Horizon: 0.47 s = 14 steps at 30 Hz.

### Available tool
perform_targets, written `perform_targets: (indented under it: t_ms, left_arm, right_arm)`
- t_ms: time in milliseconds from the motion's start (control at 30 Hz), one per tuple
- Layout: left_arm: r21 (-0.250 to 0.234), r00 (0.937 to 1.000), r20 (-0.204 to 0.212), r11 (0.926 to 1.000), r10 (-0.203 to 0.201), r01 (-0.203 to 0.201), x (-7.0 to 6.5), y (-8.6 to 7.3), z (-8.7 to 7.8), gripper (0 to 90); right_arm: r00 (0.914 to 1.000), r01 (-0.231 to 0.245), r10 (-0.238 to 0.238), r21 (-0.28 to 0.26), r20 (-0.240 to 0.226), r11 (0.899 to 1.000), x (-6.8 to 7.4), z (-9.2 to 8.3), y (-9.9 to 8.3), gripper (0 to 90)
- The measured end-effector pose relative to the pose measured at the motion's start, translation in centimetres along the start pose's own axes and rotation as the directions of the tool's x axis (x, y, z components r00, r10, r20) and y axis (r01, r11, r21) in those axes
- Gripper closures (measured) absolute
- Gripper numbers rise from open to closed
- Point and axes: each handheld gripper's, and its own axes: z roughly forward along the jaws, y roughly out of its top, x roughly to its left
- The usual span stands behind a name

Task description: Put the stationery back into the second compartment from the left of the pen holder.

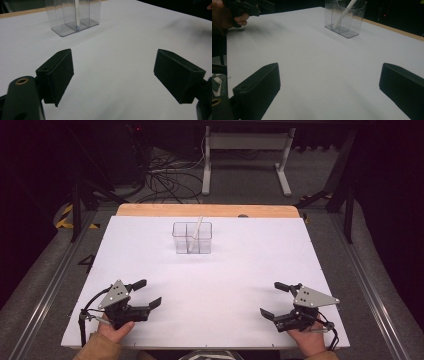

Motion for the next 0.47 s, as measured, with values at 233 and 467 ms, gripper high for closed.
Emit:
perform_targets:
  t_ms: [233, 467]
  left_arm:
    - [-0.013, 0.9999, -0.008, 0.9998, -0.014, 0.014, 0.03, 0.07, -0.22, 17.4]
    - [-0.013, 0.9994, -0.026, 0.9996, -0.024, 0.023, 0.17, 0.12, -0.33, 17.7]
  right_arm:
    - [1.0000, -0.003, 0.003, 0.003, -0.003, 1.000, 0.01, 0.06, -0.02, 3.9]
    - [1.0000, -0.005, 0.005, 0.000, -0.003, 1.000, -0.06, 0.01, -0.05, 3.9]
